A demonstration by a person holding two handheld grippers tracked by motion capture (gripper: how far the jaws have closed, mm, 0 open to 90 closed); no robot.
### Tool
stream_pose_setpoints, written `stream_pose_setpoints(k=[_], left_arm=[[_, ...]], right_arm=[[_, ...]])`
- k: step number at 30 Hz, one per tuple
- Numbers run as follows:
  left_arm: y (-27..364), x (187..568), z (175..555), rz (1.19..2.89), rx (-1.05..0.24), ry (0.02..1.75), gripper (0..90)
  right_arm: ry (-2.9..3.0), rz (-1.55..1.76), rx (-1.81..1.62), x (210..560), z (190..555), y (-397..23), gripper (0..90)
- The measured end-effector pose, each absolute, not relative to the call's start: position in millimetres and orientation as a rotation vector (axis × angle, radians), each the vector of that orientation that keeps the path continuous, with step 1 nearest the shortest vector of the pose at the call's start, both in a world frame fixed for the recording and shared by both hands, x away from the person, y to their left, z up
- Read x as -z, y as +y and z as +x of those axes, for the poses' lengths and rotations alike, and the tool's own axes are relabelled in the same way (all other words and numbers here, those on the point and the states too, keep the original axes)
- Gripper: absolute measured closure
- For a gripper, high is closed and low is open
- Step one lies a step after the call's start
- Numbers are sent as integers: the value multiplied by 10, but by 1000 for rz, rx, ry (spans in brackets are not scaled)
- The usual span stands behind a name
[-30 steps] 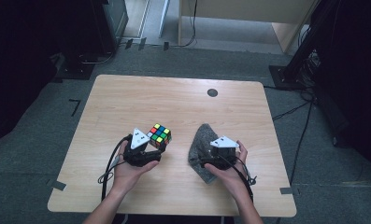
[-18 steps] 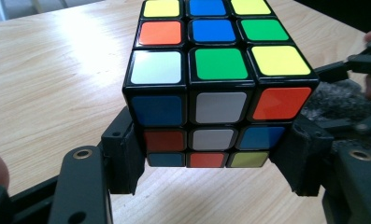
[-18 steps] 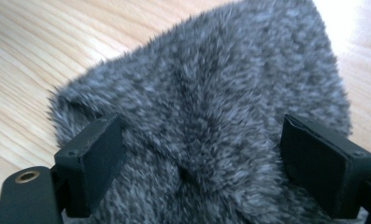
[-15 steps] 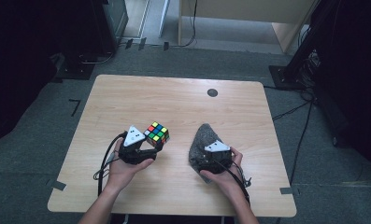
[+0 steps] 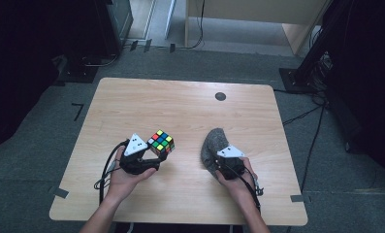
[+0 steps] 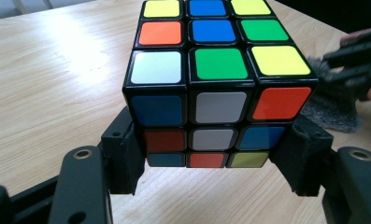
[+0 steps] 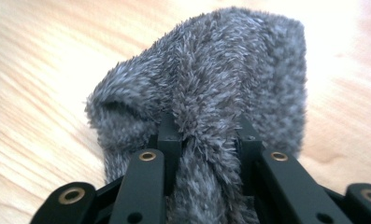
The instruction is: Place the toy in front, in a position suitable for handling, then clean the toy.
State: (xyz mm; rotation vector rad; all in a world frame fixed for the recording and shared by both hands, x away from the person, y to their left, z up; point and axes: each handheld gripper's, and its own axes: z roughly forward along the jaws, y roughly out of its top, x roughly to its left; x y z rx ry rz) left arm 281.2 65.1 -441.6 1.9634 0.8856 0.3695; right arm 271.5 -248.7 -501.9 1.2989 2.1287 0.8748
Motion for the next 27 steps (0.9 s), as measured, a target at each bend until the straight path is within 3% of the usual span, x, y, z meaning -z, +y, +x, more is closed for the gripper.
stream_pose_setpoints(k=[10, 19, 27], left_arm=[[578, 4451, 2800, 2009, -363, 839, 344], [352, 4544, 2705, 2150, -438, 705, 344], [160, 4588, 2583, 2208, -478, 611, 344]], right_arm=[[2032, 1223, -1149, 4508, 2568, -2526, 733], [2015, 1091, -1422, 4036, 2310, -2325, 730], [2120, 946, -1416, 3998, 2163, -1969, 720]])
